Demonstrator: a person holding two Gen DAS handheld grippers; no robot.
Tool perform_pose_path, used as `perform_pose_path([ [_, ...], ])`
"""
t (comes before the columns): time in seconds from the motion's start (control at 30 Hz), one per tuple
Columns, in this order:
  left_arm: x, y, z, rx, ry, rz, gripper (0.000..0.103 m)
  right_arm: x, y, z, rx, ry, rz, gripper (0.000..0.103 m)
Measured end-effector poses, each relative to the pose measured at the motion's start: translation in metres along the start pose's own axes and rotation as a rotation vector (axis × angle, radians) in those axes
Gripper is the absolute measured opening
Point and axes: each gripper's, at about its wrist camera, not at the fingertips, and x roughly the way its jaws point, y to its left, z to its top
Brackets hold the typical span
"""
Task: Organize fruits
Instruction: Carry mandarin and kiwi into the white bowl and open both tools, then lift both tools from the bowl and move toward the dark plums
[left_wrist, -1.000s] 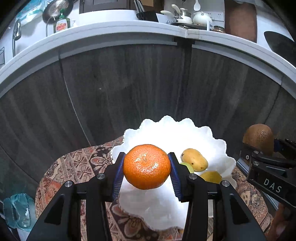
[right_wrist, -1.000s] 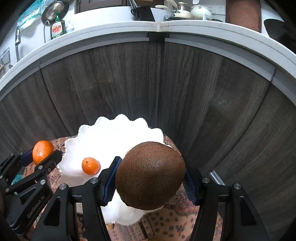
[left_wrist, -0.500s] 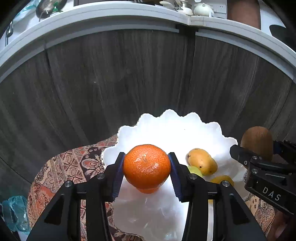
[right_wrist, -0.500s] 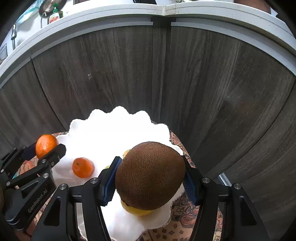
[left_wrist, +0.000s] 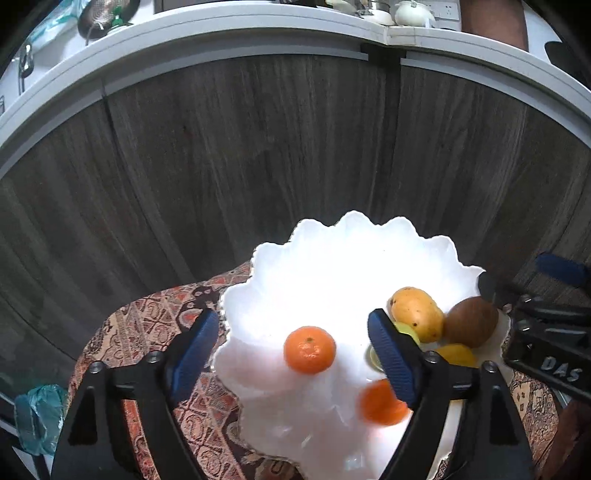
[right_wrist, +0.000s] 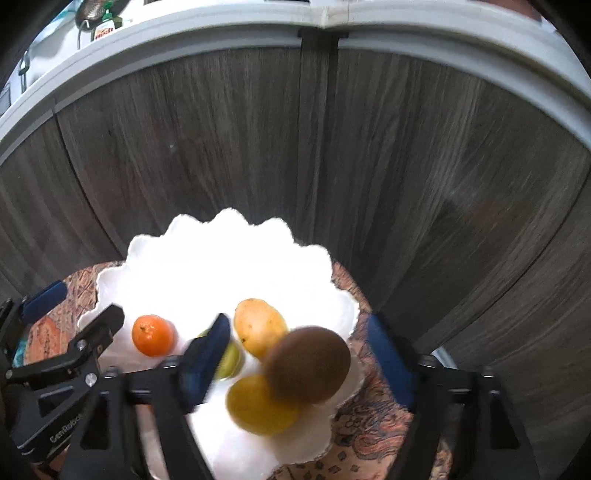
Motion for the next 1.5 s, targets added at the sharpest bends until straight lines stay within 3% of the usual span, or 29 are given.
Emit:
perform_pose_path([
  [0.1, -0.009, 0.004, 0.001, -0.017, -0.008, 0.01, 0.096, -0.013, 0.001, 0.004, 0.003, -0.028, -0.039, 0.097],
  [0.3, -0.043, 0.005, 0.004, -0.029, -0.057, 0.033, 0.103, -0.039, -0.001, 0.005, 0.015, -0.049, -0.034, 0.097],
  [1.1, -0.192, -0.01, -0.038, -0.042, -0.171, 0.046, 0.103, -0.193, -0.028, -0.044, 0.05, -0.198, -0.022, 0.097],
  [1.5, -0.235, -0.019, -0.072, -0.017, -0.188, 0.064, 0.103, -0.233, -0.034, -0.083, 0.047, -0.209, -0.001, 0.097],
])
